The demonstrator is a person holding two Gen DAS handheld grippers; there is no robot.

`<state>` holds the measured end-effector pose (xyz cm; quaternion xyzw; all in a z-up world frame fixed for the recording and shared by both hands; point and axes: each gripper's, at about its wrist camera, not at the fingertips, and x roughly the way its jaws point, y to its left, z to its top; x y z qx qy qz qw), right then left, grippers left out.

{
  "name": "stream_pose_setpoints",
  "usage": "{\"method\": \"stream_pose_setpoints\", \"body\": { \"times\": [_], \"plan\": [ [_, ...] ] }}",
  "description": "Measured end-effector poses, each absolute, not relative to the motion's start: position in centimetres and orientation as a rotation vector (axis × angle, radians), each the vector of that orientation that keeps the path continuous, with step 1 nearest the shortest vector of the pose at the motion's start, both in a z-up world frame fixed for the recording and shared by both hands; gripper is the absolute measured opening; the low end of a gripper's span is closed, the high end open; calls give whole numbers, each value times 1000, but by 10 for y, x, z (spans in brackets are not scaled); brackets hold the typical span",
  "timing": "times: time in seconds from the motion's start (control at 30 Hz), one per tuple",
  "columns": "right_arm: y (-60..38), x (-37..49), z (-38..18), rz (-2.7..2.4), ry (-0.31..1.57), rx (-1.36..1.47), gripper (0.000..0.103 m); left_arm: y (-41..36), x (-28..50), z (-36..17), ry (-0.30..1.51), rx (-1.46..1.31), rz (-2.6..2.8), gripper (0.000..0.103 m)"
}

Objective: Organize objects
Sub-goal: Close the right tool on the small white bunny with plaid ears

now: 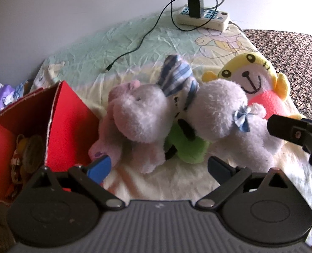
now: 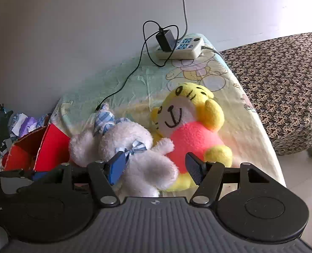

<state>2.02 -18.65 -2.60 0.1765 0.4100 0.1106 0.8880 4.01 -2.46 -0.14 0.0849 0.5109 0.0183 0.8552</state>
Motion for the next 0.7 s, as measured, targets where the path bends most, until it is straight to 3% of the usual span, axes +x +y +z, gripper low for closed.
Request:
{"method": "stream_pose_setpoints", "body": {
  "times": [0.7],
  "plan": [
    [-189, 48, -40, 388, 857, 460, 66, -11, 34, 0, 1041, -87, -267, 102]
  ]
}}
